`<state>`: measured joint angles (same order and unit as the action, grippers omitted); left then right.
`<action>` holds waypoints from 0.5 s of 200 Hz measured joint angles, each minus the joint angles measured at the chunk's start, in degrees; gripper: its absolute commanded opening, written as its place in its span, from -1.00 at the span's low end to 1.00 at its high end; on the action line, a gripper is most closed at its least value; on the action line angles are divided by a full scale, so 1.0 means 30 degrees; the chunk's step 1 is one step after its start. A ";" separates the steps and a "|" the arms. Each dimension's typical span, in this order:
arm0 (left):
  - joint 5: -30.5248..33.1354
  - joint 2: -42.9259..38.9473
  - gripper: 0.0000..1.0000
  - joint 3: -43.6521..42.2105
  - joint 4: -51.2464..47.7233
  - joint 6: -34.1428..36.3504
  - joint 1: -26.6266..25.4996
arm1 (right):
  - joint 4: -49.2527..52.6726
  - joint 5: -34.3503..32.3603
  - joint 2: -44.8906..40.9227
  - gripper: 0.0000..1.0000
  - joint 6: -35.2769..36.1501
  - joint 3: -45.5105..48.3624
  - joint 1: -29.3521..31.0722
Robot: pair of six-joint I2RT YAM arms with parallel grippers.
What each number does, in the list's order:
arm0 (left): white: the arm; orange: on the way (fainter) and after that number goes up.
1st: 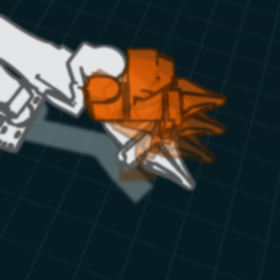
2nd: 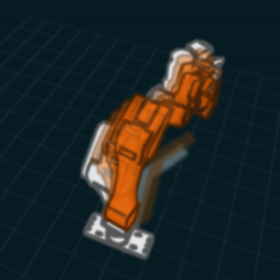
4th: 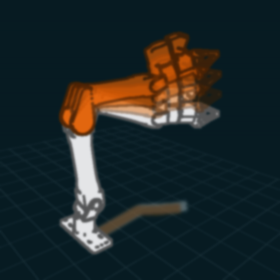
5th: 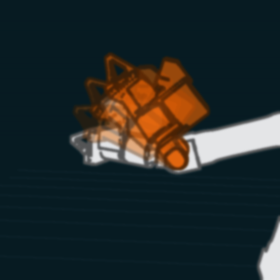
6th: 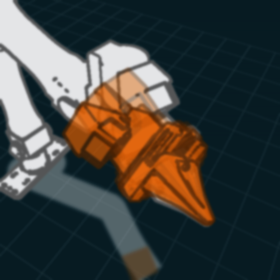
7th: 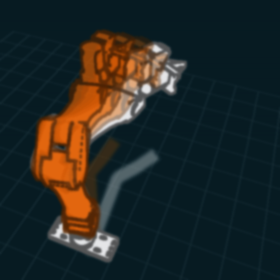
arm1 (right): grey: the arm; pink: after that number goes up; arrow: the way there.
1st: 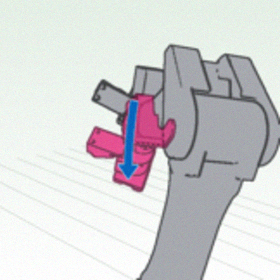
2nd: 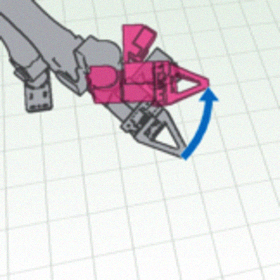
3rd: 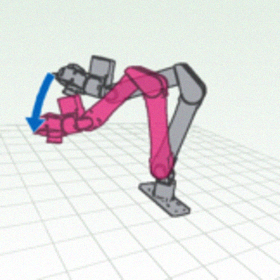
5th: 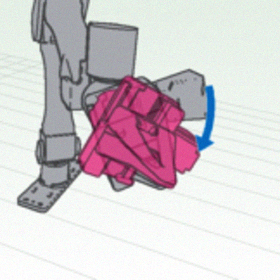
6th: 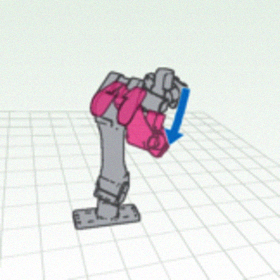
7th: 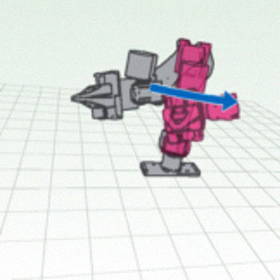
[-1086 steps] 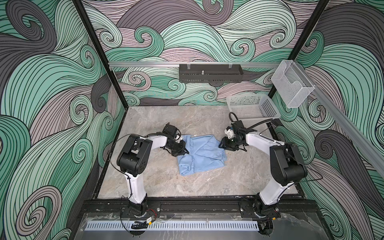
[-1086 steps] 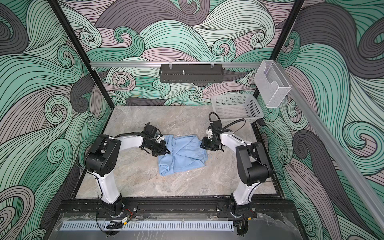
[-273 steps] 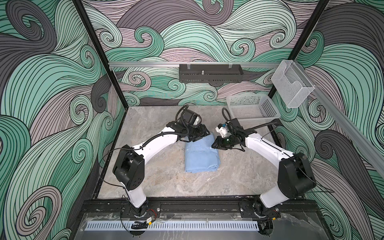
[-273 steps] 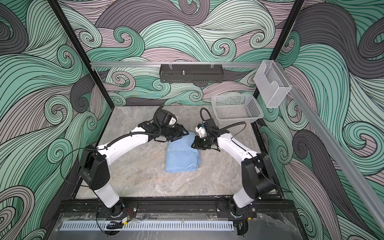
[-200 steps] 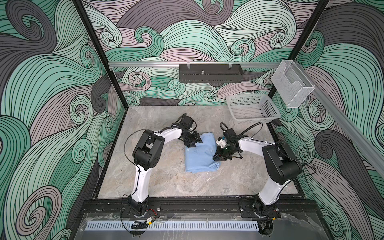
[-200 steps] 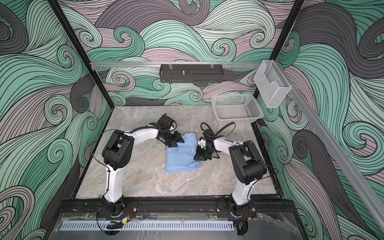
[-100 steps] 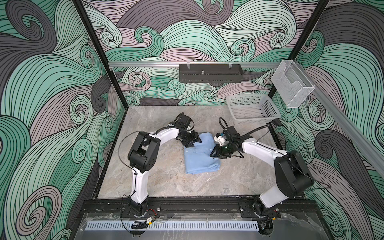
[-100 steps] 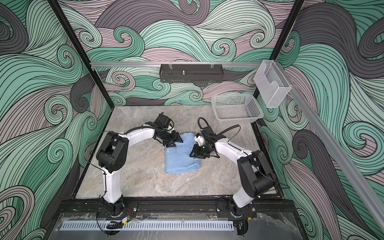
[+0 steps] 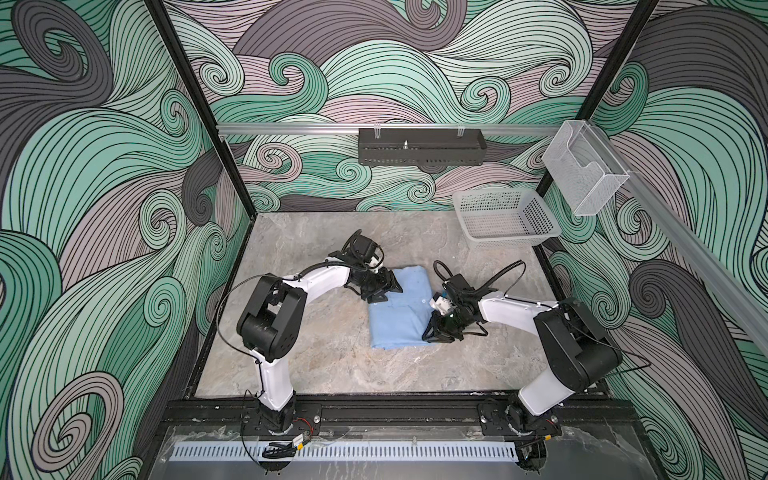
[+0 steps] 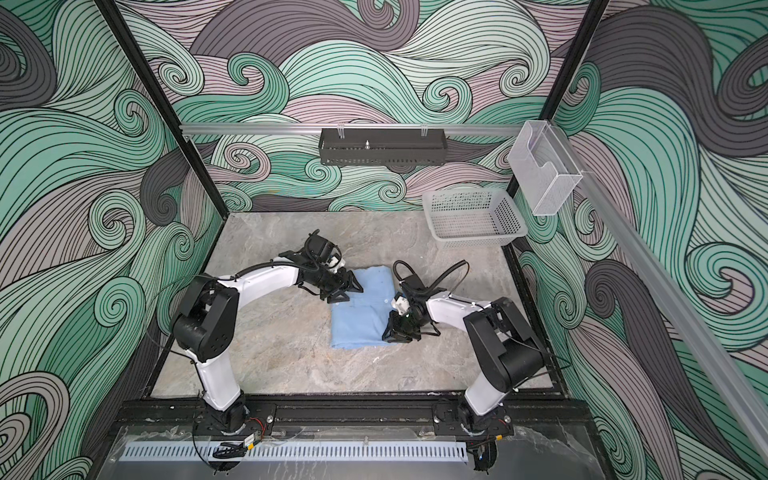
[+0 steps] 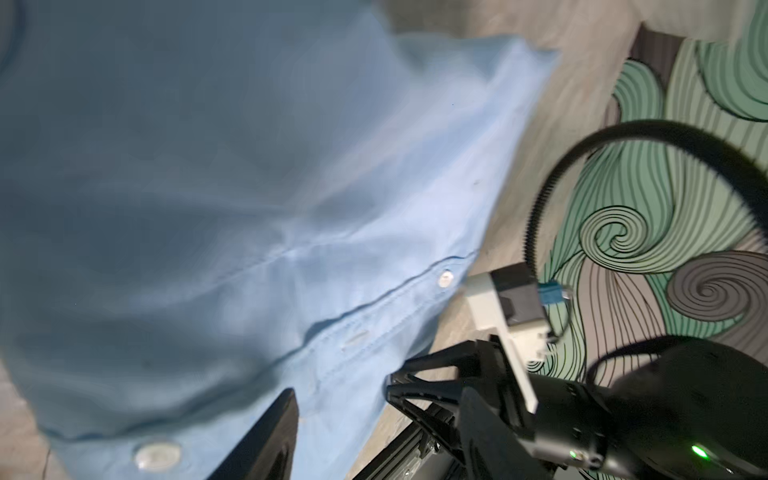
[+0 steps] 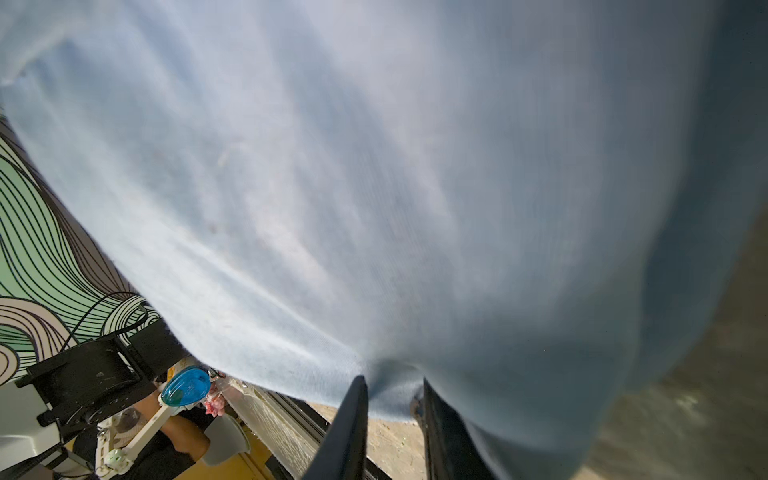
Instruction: Fold and stack the long sleeve shirts
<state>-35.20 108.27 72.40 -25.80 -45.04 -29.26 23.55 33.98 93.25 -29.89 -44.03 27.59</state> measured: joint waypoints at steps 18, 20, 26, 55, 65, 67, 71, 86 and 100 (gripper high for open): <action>-0.0401 0.0918 0.23 -0.0328 0.0051 -0.0146 0.0073 | 0.0160 -0.0080 0.0000 -0.45 0.0029 -0.0080 -0.0073; -0.0444 0.0962 0.23 -0.0342 0.0058 -0.0160 0.0095 | 0.0204 -0.0117 0.0000 -0.45 0.0036 -0.0102 -0.0087; -0.0590 0.1071 0.23 -0.0444 0.0160 -0.0226 0.0138 | 0.0328 -0.0182 0.0000 -0.45 0.0109 -0.0146 -0.0138; -0.0918 0.0962 0.24 -0.0117 0.0211 -0.0262 0.0423 | 0.0823 -0.0357 0.0240 -0.47 0.0342 -0.0568 -0.0270; -0.0896 0.0962 0.24 0.0546 -0.0080 -0.0131 0.0488 | 0.0998 -0.0408 0.0313 -0.47 0.0459 -0.0699 -0.0277; -0.0896 0.0962 0.24 0.0721 -0.0131 -0.0124 0.0517 | 0.1027 -0.0415 0.0328 -0.48 0.0459 -0.0729 -0.0277; -0.0896 0.0991 0.23 0.1035 -0.0197 -0.0066 0.0561 | 0.1064 -0.0430 0.0364 -0.48 0.0503 -0.0750 -0.0277; -0.0954 0.1224 0.18 0.2579 -0.0197 0.0051 0.0685 | 0.1209 -0.0474 0.0430 -0.49 0.0634 -0.0838 -0.0291; -0.1013 0.1887 0.12 0.3825 0.0066 0.0160 0.0867 | 0.1253 -0.0525 0.0430 -0.50 0.0736 -0.0852 -0.0291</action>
<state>-38.24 113.93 83.88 -25.61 -44.56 -26.65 27.31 32.40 94.54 -27.68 -46.59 26.72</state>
